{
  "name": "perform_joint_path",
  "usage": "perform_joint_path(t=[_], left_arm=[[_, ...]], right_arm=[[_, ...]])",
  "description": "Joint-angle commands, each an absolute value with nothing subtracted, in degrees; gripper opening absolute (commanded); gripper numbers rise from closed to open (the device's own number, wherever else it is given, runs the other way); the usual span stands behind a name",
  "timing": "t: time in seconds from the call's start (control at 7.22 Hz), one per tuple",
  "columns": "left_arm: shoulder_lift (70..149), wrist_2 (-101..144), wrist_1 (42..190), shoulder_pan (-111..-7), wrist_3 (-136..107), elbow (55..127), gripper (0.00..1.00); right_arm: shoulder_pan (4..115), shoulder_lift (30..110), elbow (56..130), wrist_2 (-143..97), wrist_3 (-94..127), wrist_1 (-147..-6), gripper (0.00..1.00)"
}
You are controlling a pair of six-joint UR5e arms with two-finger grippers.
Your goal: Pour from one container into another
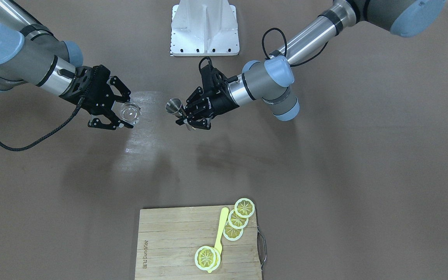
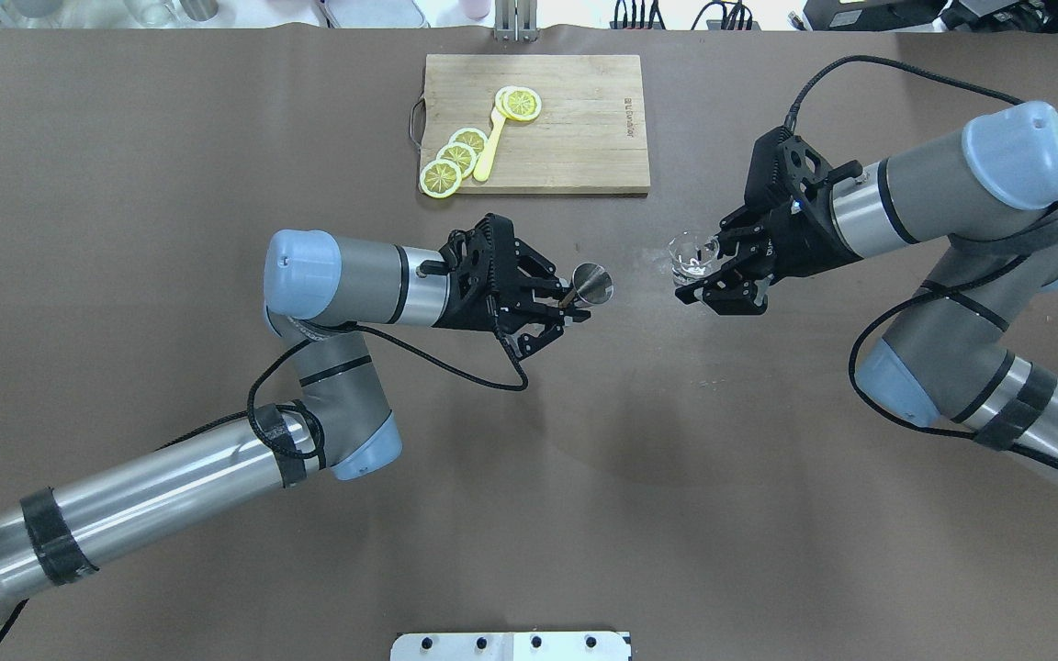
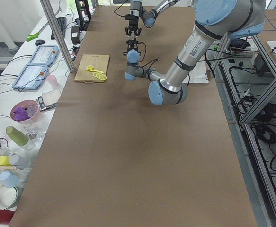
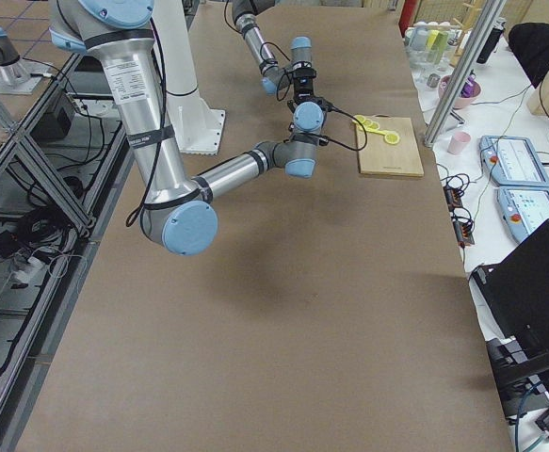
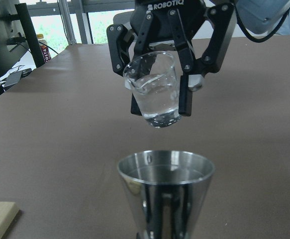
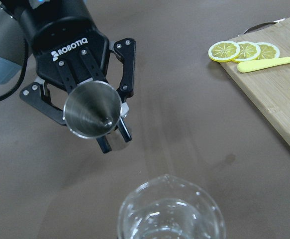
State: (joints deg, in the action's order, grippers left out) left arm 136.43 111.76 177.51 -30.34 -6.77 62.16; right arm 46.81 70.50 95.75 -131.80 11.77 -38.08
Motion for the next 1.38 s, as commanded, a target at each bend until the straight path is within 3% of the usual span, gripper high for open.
perform_joint_path(t=[0.0, 0.42, 1.25], left_arm=[[137.11, 111.18, 178.24, -29.62, -6.85, 60.74, 0.00], [138.51, 110.66, 178.15, -29.62, -7.21, 59.15, 0.00], [138.60, 110.48, 178.24, -29.62, -7.21, 59.06, 0.00]], right_arm=[[46.23, 69.52, 99.48, -131.92, 8.29, -46.72, 0.00], [43.78, 69.70, 100.99, -131.48, 4.07, -48.07, 0.00], [44.47, 68.56, 105.90, -131.40, -9.47, -65.09, 0.00]])
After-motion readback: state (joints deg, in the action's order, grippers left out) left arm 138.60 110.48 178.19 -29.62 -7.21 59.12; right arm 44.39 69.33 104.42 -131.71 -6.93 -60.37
